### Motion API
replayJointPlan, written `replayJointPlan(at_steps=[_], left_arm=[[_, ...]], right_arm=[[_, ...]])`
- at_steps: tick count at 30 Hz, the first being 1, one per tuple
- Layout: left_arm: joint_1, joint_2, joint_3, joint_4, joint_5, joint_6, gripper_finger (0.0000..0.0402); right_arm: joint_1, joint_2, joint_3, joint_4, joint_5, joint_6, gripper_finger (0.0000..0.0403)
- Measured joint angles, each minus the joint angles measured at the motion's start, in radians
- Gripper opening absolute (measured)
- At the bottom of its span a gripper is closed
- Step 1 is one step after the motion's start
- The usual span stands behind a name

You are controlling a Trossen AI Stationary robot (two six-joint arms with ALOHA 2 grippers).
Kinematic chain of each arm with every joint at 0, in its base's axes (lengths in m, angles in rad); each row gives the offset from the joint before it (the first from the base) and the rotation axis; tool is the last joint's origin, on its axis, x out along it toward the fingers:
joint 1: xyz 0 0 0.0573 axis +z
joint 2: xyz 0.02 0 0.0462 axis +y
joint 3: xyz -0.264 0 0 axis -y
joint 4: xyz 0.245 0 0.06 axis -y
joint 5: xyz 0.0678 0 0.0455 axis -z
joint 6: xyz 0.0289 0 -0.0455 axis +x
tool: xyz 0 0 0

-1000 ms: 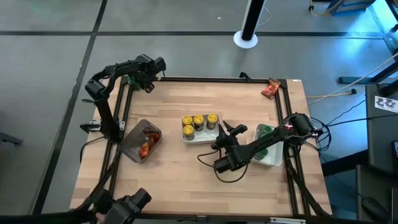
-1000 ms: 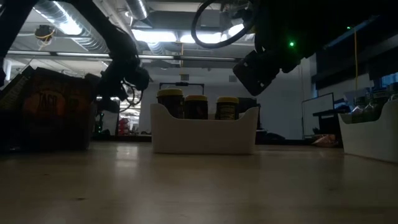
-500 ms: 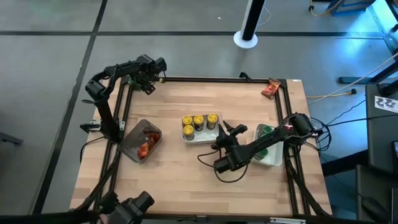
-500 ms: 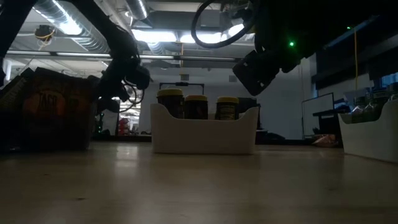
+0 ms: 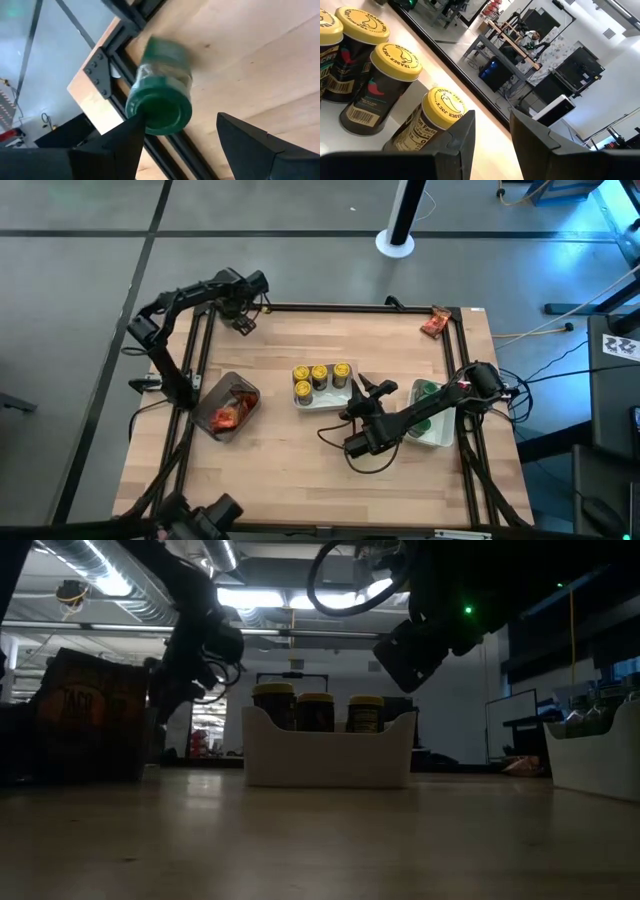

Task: Sort spices by type
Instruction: Put the green seasoning bottle into the right white bin

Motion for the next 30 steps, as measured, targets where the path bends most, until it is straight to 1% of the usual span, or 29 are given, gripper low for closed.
replayJointPlan(at_steps=[8, 15, 25, 30], left_arm=[[0.036, 0.0, 0.0, 0.009, -0.019, 0.006, 0.0237], [0.048, 0.0, 0.0, 0.082, -0.028, 0.04, 0.0237], [0.095, -0.001, 0.0, 0.107, -0.022, 0.066, 0.0237], [0.112, -0.002, 0.001, 0.152, -0.006, 0.069, 0.0237]], right_arm=[[0.0, 0.0, 0.0, 0.002, -0.018, 0.0, 0.0121], [0.0, 0.0, 0.0, 0.002, -0.017, 0.0, 0.0121], [0.0, 0.0, 0.0, 0.002, -0.009, 0.0, 0.0121], [0.0, 0.0, 0.0, 0.003, -0.008, 0.0, 0.0121]])
